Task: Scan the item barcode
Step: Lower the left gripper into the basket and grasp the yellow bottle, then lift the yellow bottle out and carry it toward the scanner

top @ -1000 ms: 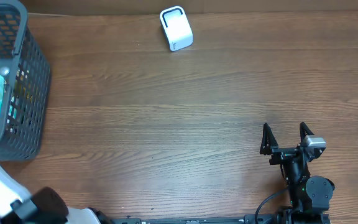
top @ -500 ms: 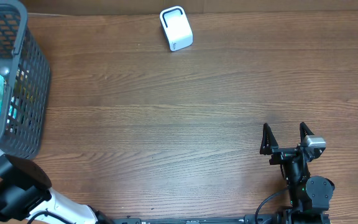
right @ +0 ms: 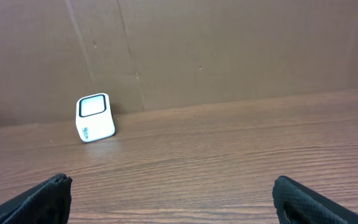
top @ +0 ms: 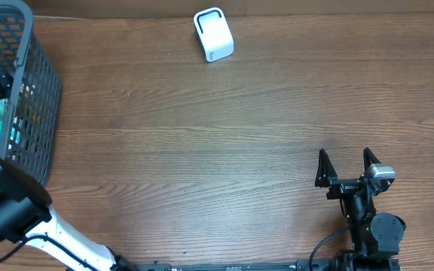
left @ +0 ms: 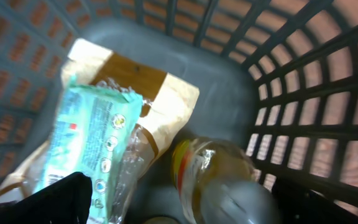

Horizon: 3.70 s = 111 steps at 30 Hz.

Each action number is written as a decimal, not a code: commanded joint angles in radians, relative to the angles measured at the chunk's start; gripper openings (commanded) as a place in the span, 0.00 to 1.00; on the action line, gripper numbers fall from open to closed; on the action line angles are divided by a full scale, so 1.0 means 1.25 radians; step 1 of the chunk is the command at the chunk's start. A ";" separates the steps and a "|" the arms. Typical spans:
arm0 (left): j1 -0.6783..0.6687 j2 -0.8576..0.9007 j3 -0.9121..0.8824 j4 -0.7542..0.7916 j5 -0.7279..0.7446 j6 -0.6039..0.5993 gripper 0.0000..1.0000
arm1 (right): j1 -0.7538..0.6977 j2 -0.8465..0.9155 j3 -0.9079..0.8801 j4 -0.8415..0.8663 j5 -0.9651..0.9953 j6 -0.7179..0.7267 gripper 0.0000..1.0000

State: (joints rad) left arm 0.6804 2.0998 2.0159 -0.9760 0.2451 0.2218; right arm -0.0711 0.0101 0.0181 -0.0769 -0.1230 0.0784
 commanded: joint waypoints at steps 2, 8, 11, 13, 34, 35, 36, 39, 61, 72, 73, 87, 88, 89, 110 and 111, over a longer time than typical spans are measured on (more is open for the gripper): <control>-0.020 0.047 0.010 0.001 0.031 0.060 0.94 | 0.004 -0.006 -0.008 0.003 0.008 0.003 1.00; -0.037 0.078 0.010 0.007 0.038 0.078 0.80 | 0.004 -0.006 -0.008 0.003 0.008 0.003 1.00; -0.041 0.078 0.010 0.014 0.038 0.078 0.72 | 0.004 -0.006 -0.008 0.003 0.008 0.003 1.00; -0.042 0.078 0.011 0.016 0.038 0.078 0.63 | 0.004 -0.006 -0.008 0.003 0.008 0.003 1.00; -0.042 0.078 0.013 -0.005 -0.022 0.077 0.34 | 0.004 -0.006 -0.008 0.003 0.008 0.003 1.00; -0.042 0.078 0.015 -0.005 -0.022 0.077 0.34 | 0.004 -0.006 -0.008 0.003 0.008 0.003 1.00; -0.042 0.078 0.021 -0.005 -0.022 0.073 0.33 | 0.004 -0.006 -0.008 0.003 0.008 0.003 1.00; -0.042 0.076 0.058 -0.015 -0.022 0.038 0.32 | 0.004 -0.006 -0.008 0.003 0.008 0.003 1.00; -0.129 -0.216 0.532 -0.030 -0.006 -0.250 0.24 | 0.004 -0.006 -0.008 0.003 0.008 0.003 1.00; -0.486 -0.295 0.530 -0.137 -0.047 -0.263 0.22 | 0.004 -0.006 -0.008 0.003 0.008 0.003 1.00; -0.519 -0.289 0.529 -0.159 -0.072 -0.272 0.22 | 0.004 -0.006 -0.008 0.003 0.008 0.003 1.00; -0.897 -0.019 0.523 -0.323 -0.205 -0.452 0.22 | 0.004 -0.006 -0.008 0.003 0.008 0.003 1.00; -0.916 0.006 0.523 -0.324 -0.205 -0.463 0.24 | 0.004 -0.006 -0.008 0.003 0.008 0.003 1.00; -0.936 0.030 0.523 -0.323 -0.205 -0.474 0.25 | 0.004 -0.006 -0.008 0.003 0.008 0.003 1.00; -1.212 0.295 0.523 -0.223 -0.360 -0.645 0.26 | 0.004 -0.006 -0.008 0.003 0.008 0.003 1.00; -1.223 0.303 0.523 -0.222 -0.368 -0.645 0.27 | 0.004 -0.006 -0.008 0.003 0.008 0.003 1.00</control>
State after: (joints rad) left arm -0.8238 2.4592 2.6606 -1.2575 -0.1444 -0.5301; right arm -0.0711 0.0101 0.0181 -0.0765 -0.1226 0.0780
